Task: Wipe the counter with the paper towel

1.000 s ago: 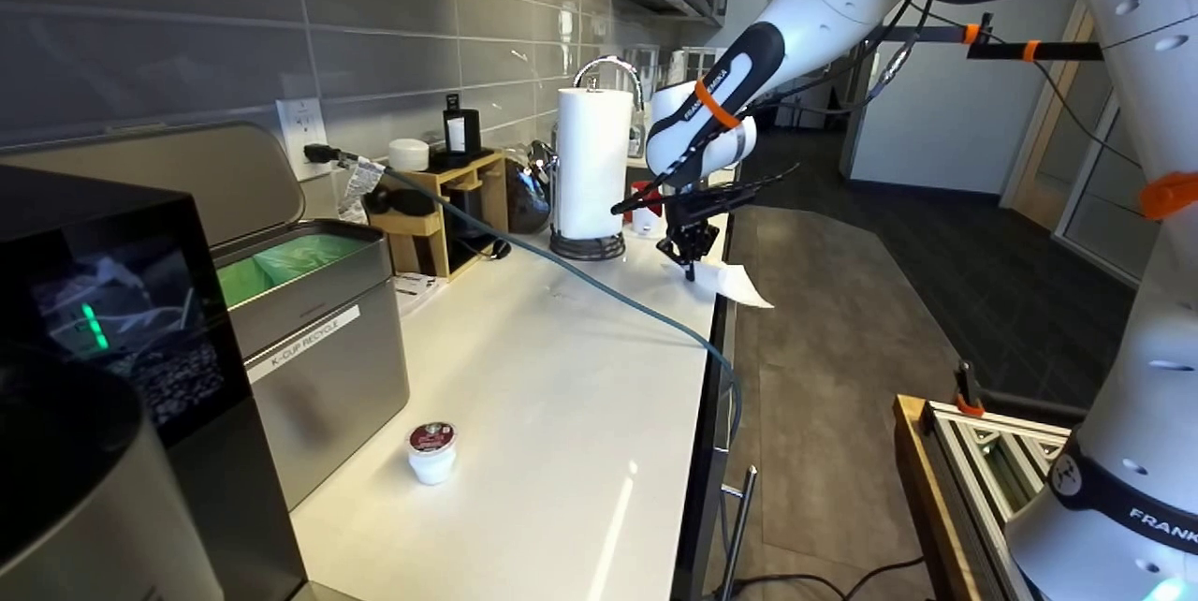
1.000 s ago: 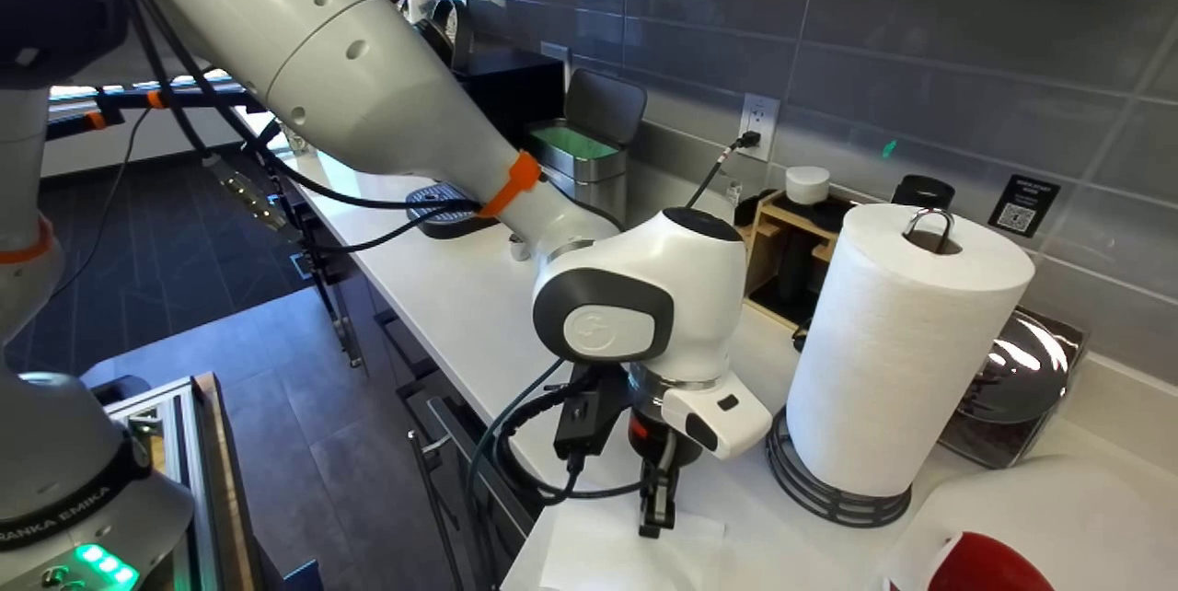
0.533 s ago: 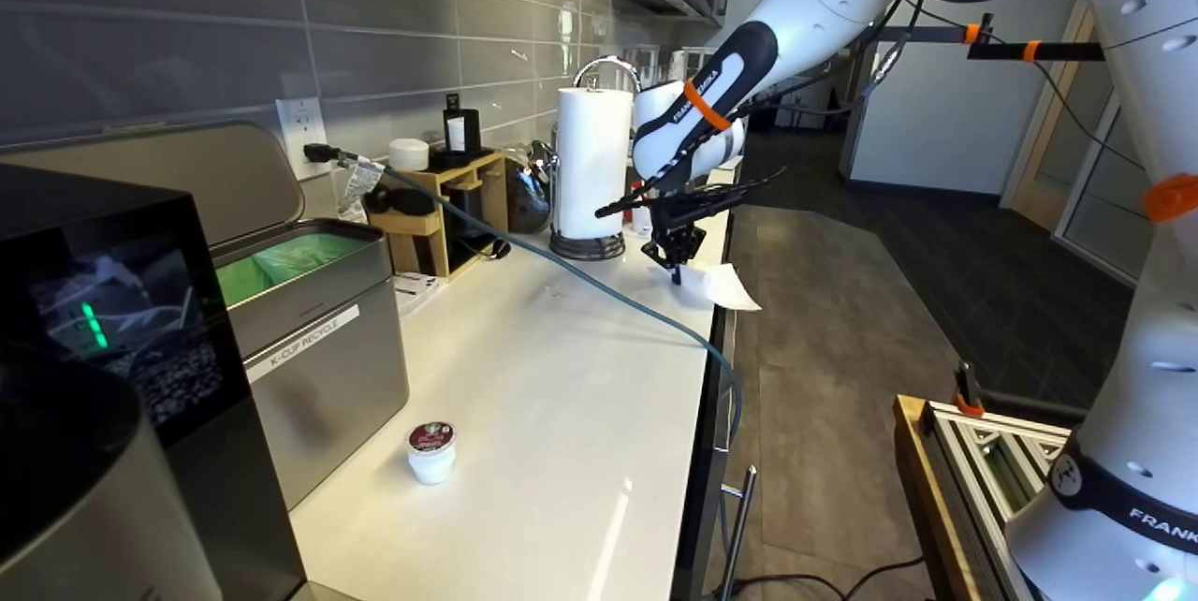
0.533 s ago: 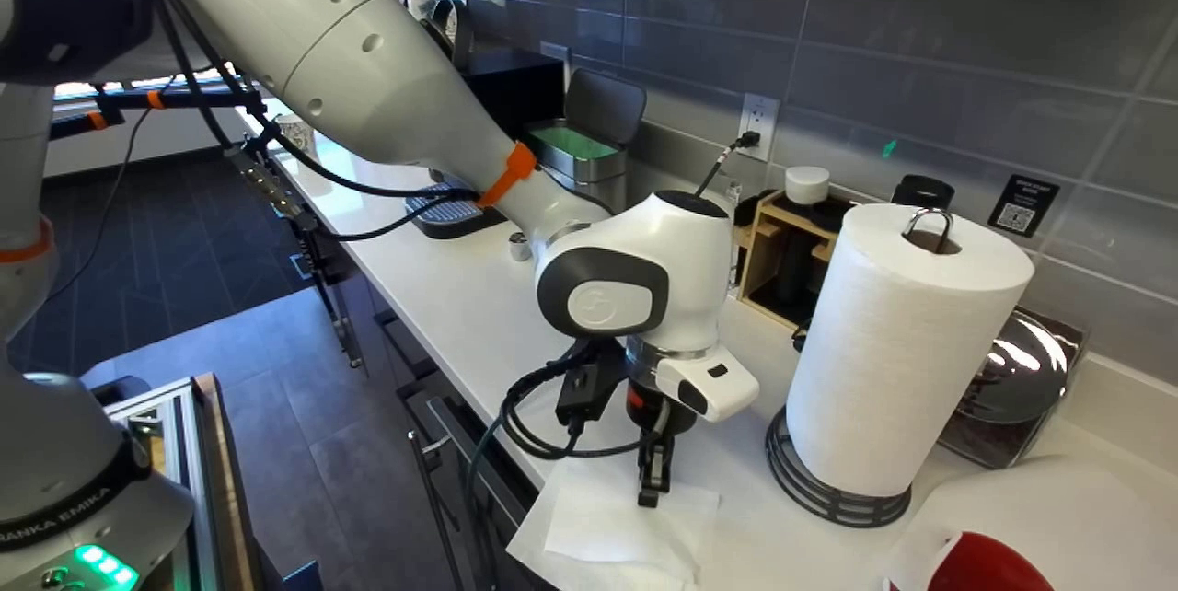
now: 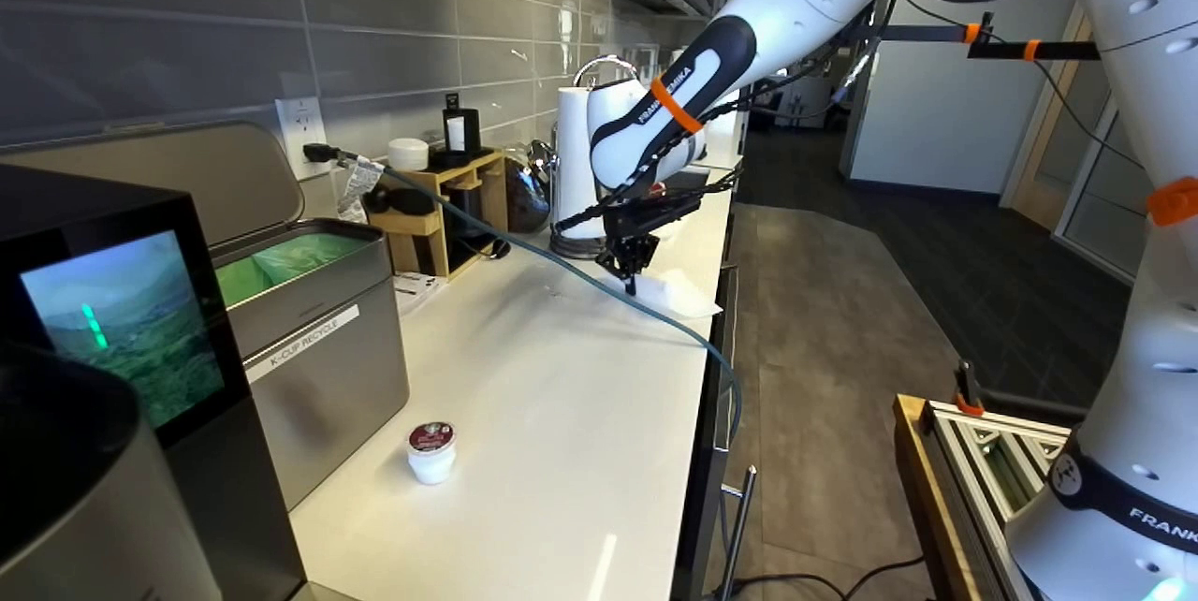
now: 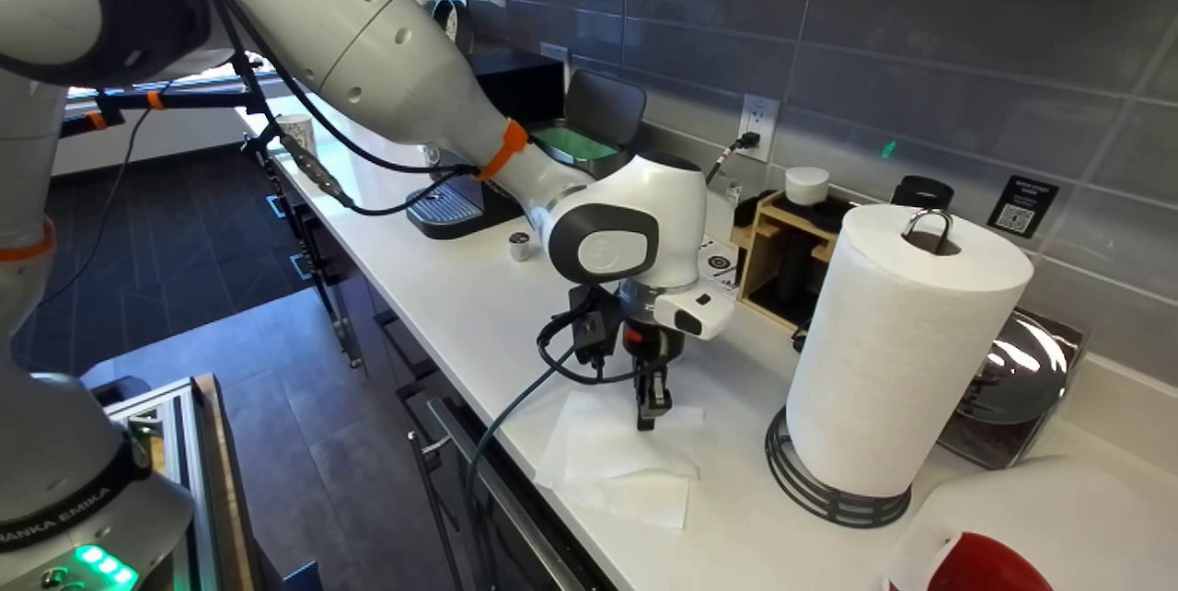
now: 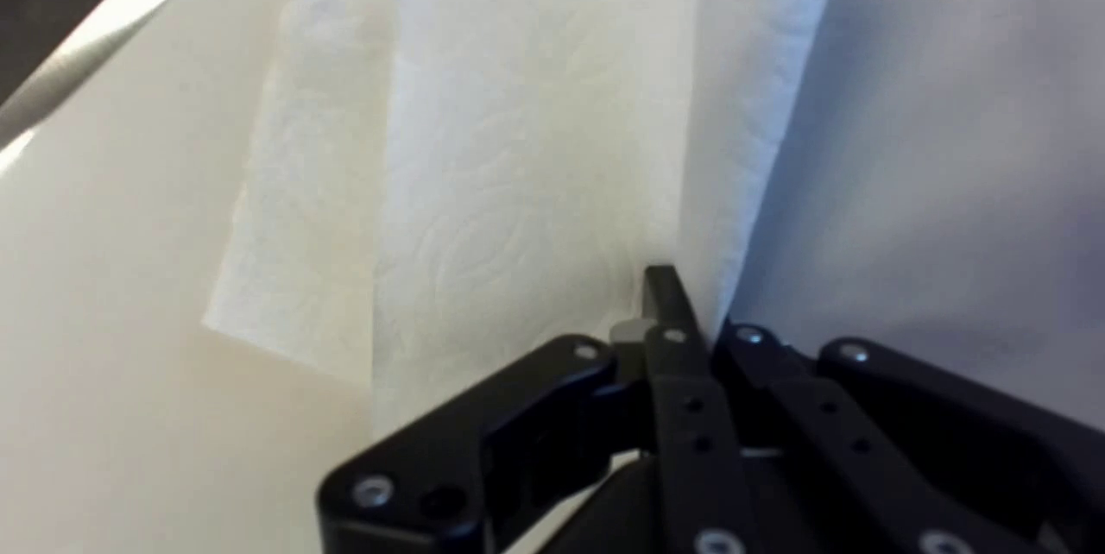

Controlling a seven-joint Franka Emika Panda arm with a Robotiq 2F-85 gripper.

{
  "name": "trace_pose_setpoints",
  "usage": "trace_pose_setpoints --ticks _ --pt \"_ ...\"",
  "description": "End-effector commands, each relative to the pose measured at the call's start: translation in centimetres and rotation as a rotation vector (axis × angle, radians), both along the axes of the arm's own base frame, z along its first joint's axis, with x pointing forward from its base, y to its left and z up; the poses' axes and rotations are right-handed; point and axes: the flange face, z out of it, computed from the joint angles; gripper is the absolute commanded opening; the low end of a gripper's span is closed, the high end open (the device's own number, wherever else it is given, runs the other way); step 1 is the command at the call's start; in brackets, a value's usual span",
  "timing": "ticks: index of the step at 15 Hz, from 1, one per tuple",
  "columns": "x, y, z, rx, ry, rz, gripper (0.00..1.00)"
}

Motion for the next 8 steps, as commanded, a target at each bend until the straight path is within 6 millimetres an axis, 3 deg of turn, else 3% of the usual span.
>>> trace_pose_setpoints --ticks 1,4,8 --pt "4.5 4.1 -2.9 0.063 -0.025 0.067 0.0" --pt "6.8 5.3 -2.9 0.081 -0.037 0.045 0.0" --pt "9.3 5.1 -3.0 0.084 -0.06 -0.019 0.0"
